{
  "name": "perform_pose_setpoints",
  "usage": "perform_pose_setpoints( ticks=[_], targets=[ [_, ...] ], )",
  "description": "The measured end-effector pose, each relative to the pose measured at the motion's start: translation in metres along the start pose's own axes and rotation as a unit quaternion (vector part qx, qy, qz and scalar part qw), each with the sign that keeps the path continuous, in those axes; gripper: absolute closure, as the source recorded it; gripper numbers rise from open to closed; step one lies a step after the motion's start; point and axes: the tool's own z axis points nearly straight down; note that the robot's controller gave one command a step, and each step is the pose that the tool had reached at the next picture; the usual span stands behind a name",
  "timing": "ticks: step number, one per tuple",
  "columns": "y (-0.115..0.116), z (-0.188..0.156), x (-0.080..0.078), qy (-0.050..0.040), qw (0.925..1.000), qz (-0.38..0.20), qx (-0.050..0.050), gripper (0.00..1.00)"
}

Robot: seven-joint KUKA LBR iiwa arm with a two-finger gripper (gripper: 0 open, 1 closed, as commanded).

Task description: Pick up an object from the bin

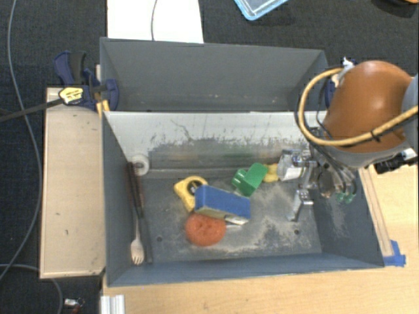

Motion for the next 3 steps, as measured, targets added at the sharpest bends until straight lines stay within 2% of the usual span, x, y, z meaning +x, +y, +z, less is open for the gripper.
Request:
perform_pose_setpoints(
  ticks=[1, 2, 3],
  targets=[
    [0.0, -0.004, -0.002, -0.0043, 1.0, -0.001, 0.0, 0.0],
    [0.033, 0.062, -0.014, -0.0061, 0.9978, -0.066, 0.0, 0.0],
    [0.094, 0.07, -0.051, -0.0122, 0.9971, -0.075, 0.0, 0.0]
  ],
)
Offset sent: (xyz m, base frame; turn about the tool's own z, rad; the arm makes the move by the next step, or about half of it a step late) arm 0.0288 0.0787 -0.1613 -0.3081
